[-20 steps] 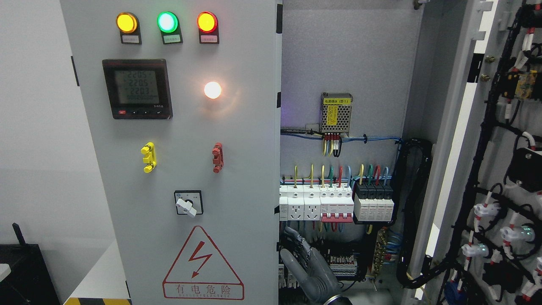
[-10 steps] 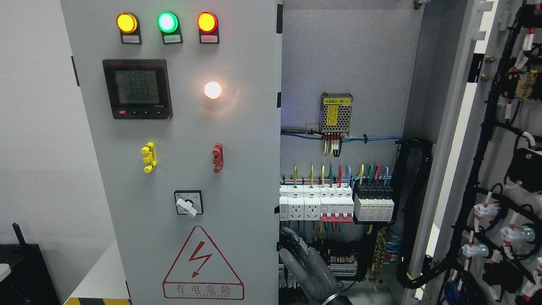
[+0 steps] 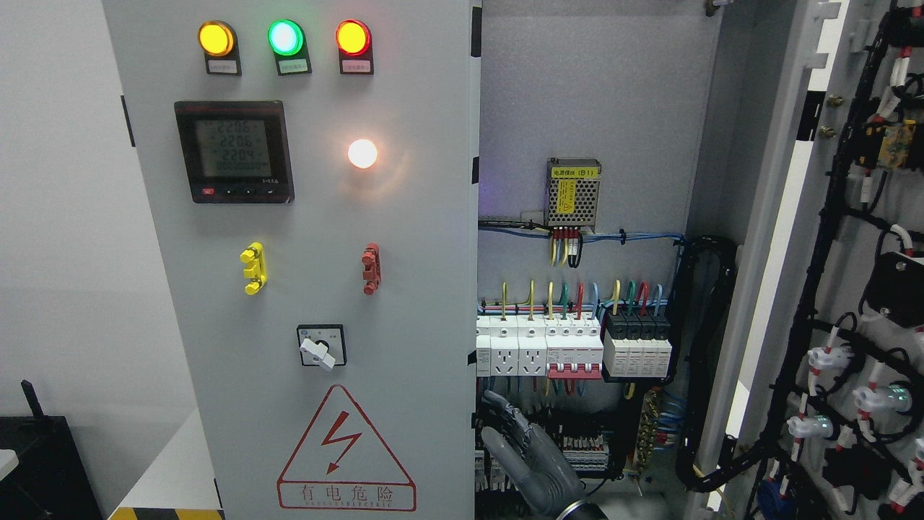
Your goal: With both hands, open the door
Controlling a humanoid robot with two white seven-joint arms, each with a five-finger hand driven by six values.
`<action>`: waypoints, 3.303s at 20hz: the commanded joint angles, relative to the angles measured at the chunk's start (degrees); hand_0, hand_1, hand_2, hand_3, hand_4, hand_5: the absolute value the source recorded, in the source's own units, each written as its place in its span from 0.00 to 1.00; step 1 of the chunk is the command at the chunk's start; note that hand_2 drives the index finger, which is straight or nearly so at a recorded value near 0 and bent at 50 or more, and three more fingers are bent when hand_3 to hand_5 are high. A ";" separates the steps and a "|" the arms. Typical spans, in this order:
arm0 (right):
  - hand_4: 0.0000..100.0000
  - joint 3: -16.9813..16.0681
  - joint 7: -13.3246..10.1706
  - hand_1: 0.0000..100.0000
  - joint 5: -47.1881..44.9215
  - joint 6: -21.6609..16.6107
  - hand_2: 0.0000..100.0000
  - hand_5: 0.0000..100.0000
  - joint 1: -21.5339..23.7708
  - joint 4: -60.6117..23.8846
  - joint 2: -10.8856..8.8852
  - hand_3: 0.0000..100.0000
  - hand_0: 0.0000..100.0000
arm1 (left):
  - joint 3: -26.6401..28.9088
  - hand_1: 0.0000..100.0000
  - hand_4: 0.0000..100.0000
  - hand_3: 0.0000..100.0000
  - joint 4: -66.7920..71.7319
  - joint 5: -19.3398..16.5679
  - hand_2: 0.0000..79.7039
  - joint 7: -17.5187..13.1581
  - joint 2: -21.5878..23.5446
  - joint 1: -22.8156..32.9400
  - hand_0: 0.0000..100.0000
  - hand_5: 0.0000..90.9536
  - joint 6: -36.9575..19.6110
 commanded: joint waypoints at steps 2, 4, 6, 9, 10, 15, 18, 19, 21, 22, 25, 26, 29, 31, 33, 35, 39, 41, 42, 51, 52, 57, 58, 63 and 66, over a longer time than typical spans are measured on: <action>0.00 0.09 0.11 0.39 -0.65 0.55 0.00 0.00 -0.61 0.69 -0.73 0.00 0.12 | 0.00 0.39 0.00 0.00 -0.70 -1.67 0.00 -0.02 -1.93 0.00 0.12 0.00 0.03; 0.00 0.18 0.99 0.39 -0.65 0.99 0.00 0.00 -0.87 0.69 -0.73 0.00 0.12 | 0.00 0.39 0.00 0.00 -0.70 -1.67 0.00 -0.02 -1.93 0.00 0.12 0.00 0.03; 0.00 0.44 1.26 0.39 -0.74 0.99 0.00 0.00 -1.22 0.69 -0.64 0.00 0.12 | 0.00 0.39 0.00 0.00 -0.70 -1.67 0.00 -0.02 -1.93 0.00 0.12 0.00 0.03; 0.00 0.44 1.35 0.39 -0.74 0.99 0.00 0.00 -1.40 0.69 -0.64 0.00 0.12 | 0.00 0.39 0.00 0.00 -0.70 -1.67 0.00 -0.02 -1.93 0.00 0.12 0.00 0.03; 0.00 0.44 1.43 0.39 -0.74 0.99 0.00 0.00 -1.66 0.69 -0.64 0.00 0.12 | 0.00 0.39 0.00 0.00 -0.70 -1.67 0.00 -0.02 -1.93 0.00 0.12 0.00 0.03; 0.00 0.44 2.05 0.39 -0.74 0.99 0.00 0.00 -2.02 0.86 -0.55 0.00 0.12 | 0.00 0.39 0.00 0.00 -0.70 -1.67 0.00 -0.02 -1.93 0.00 0.12 0.00 0.03; 0.00 0.44 2.84 0.39 -0.74 0.99 0.00 0.00 -2.11 0.86 -0.47 0.00 0.12 | 0.00 0.39 0.00 0.00 -0.70 -1.67 0.00 -0.02 -1.93 0.00 0.12 0.00 0.03; 0.00 0.44 2.93 0.39 -0.74 0.99 0.00 0.00 -2.19 0.86 -0.46 0.00 0.12 | 0.00 0.39 0.00 0.00 -0.70 -1.67 0.00 -0.02 -1.93 0.00 0.12 0.00 0.03; 0.00 0.53 2.93 0.39 -0.74 0.99 0.00 0.00 -2.46 0.86 -0.38 0.00 0.12 | 0.00 0.39 0.00 0.00 -0.70 -1.67 0.00 -0.02 -1.93 0.00 0.12 0.00 0.03; 0.00 0.53 2.93 0.39 -0.74 0.99 0.00 0.00 -2.46 0.86 -0.38 0.00 0.12 | 0.00 0.39 0.00 0.00 -0.70 -1.67 0.00 -0.02 -1.93 0.00 0.12 0.00 0.03; 0.00 0.53 3.02 0.39 -0.74 0.99 0.00 0.00 -2.54 0.86 -0.38 0.00 0.12 | 0.00 0.39 0.00 0.00 -0.70 -1.67 0.00 -0.02 -1.93 0.00 0.12 0.00 0.03; 0.00 0.62 3.45 0.39 -0.74 0.99 0.00 0.00 -2.54 0.86 -0.38 0.00 0.12 | 0.00 0.39 0.00 0.00 -0.70 -1.67 0.00 -0.02 -1.93 0.00 0.12 0.00 0.03; 0.00 1.06 4.07 0.39 -0.74 0.99 0.00 0.00 -2.54 0.86 -0.29 0.00 0.12 | 0.00 0.39 0.00 0.00 -0.70 -1.67 0.00 -0.02 -1.93 0.00 0.12 0.00 0.03; 0.00 1.15 4.16 0.39 -0.74 0.99 0.00 0.00 -2.54 0.86 -0.29 0.00 0.12 | 0.00 0.39 0.00 0.00 -0.70 -1.67 0.00 -0.02 -1.93 0.00 0.12 0.00 0.03; 0.00 1.15 4.42 0.39 -0.74 0.99 0.00 0.00 -2.98 1.04 -0.29 0.00 0.12 | 0.00 0.39 0.00 0.00 -0.70 -1.67 0.00 -0.02 -1.93 0.00 0.12 0.00 0.03; 0.00 1.06 5.21 0.39 -0.74 0.99 0.00 0.00 -3.42 1.65 -0.29 0.00 0.12 | 0.00 0.39 0.00 0.00 -0.70 -1.67 0.00 -0.02 -1.93 0.00 0.12 0.00 0.03; 0.00 0.97 5.48 0.39 -0.74 0.99 0.00 0.00 -3.60 1.83 -0.38 0.00 0.12 | 0.00 0.39 0.00 0.00 -0.70 -1.67 0.00 -0.02 -1.93 0.00 0.12 0.00 0.03; 0.00 0.97 5.48 0.39 -0.74 0.99 0.00 0.00 -3.77 2.18 -0.38 0.00 0.12 | 0.00 0.39 0.00 0.00 -0.70 -1.67 0.00 -0.02 -1.93 0.00 0.12 0.00 0.03; 0.00 0.88 5.48 0.39 -0.82 0.91 0.00 0.00 -4.04 2.27 -0.29 0.00 0.12 | 0.00 0.39 0.00 0.00 -0.70 -1.67 0.00 -0.02 -1.93 0.00 0.12 0.00 0.03; 0.00 0.71 7.50 0.39 -0.83 0.99 0.00 0.00 -4.13 2.27 -0.46 0.00 0.12 | 0.00 0.39 0.00 0.00 -0.70 -1.67 0.00 -0.02 -1.93 0.00 0.12 0.00 0.03; 0.00 0.62 7.58 0.39 -0.83 0.99 0.00 0.00 -4.13 2.36 -0.46 0.00 0.12 | 0.00 0.39 0.00 0.00 -0.70 -1.67 0.00 -0.02 -1.93 0.00 0.12 0.00 0.03; 0.00 0.88 7.76 0.39 -2.58 0.99 0.00 0.00 -4.04 2.01 -0.46 0.00 0.12 | 0.00 0.39 0.00 0.00 -0.70 -1.67 0.00 -0.02 -1.93 0.00 0.12 0.00 0.03; 0.00 0.97 8.20 0.39 -2.76 0.99 0.00 0.00 -4.04 2.01 -0.46 0.00 0.12 | 0.00 0.39 0.00 0.00 -0.70 -1.67 0.00 -0.02 -1.93 0.00 0.12 0.00 0.03; 0.00 1.06 8.38 0.39 -2.85 1.08 0.00 0.00 -3.78 1.92 -0.55 0.00 0.12 | 0.00 0.39 0.00 0.00 -0.70 -1.67 0.00 -0.02 -1.93 0.00 0.12 0.00 0.03; 0.00 1.06 8.46 0.39 -3.02 1.08 0.00 0.00 -3.78 1.83 -0.55 0.00 0.12 | 0.00 0.39 0.00 0.00 -0.70 -1.67 0.00 -0.02 -1.93 0.00 0.12 0.00 0.03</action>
